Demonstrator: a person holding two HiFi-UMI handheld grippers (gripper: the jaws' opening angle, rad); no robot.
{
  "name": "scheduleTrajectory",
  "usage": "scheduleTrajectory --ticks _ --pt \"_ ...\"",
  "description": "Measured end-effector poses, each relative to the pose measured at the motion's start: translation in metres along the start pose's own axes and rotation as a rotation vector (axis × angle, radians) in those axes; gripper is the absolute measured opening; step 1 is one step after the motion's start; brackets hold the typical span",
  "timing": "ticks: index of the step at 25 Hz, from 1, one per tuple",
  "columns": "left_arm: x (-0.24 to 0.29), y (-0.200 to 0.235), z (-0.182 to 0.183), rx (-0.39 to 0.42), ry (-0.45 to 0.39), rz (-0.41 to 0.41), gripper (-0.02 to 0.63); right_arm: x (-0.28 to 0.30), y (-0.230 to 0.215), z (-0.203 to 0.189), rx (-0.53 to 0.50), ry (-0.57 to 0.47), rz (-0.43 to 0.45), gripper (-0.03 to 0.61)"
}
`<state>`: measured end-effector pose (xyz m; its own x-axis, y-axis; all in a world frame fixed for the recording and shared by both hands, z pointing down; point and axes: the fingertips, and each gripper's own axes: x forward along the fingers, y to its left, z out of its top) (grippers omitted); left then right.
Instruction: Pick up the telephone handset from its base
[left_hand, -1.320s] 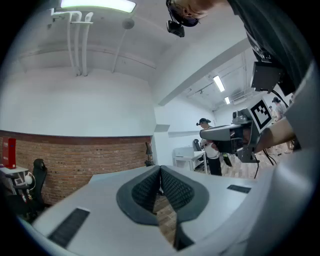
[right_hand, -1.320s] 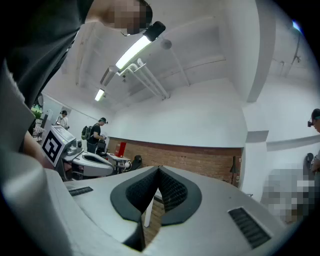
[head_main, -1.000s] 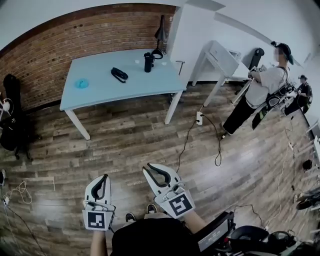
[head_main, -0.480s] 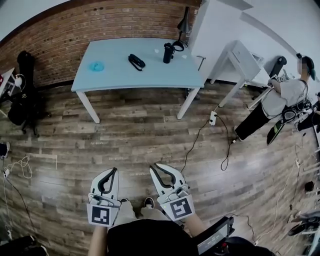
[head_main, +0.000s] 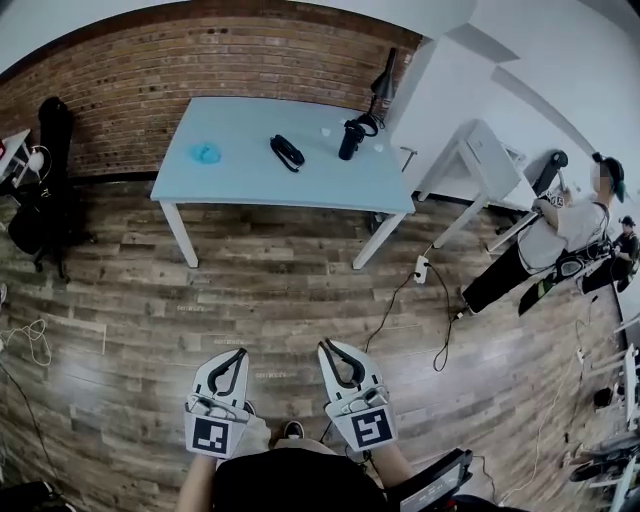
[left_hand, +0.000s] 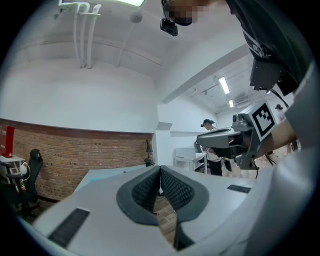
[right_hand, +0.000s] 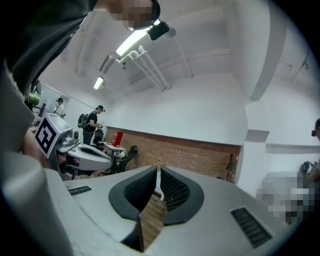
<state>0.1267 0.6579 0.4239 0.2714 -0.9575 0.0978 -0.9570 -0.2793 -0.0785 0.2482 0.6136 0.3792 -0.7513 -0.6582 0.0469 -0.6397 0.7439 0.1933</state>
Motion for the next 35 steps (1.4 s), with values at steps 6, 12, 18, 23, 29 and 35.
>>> scheduleTrajectory --ticks 6,12,18,23,29,35 --pt "-0.008 0.043 -0.01 0.0 -0.006 -0.049 0.018 0.033 0.014 0.001 -0.04 0.042 -0.025 0.017" --pt "0.006 0.067 -0.011 0.02 0.0 -0.056 0.018 0.051 0.012 -0.006 -0.017 0.057 -0.024 0.012" --pt "0.043 0.066 -0.018 0.035 0.05 -0.039 0.018 0.071 -0.017 -0.026 0.017 0.058 0.012 0.011" --pt "0.092 0.057 -0.001 0.056 0.014 -0.005 0.018 0.089 -0.062 -0.037 0.034 0.031 0.04 0.011" --pt "0.144 0.051 -0.001 0.018 0.094 0.046 0.018 0.104 -0.108 -0.054 0.102 0.034 0.05 0.011" --pt "0.162 0.071 -0.013 -0.004 0.126 0.056 0.018 0.136 -0.115 -0.056 0.123 0.03 0.085 0.009"
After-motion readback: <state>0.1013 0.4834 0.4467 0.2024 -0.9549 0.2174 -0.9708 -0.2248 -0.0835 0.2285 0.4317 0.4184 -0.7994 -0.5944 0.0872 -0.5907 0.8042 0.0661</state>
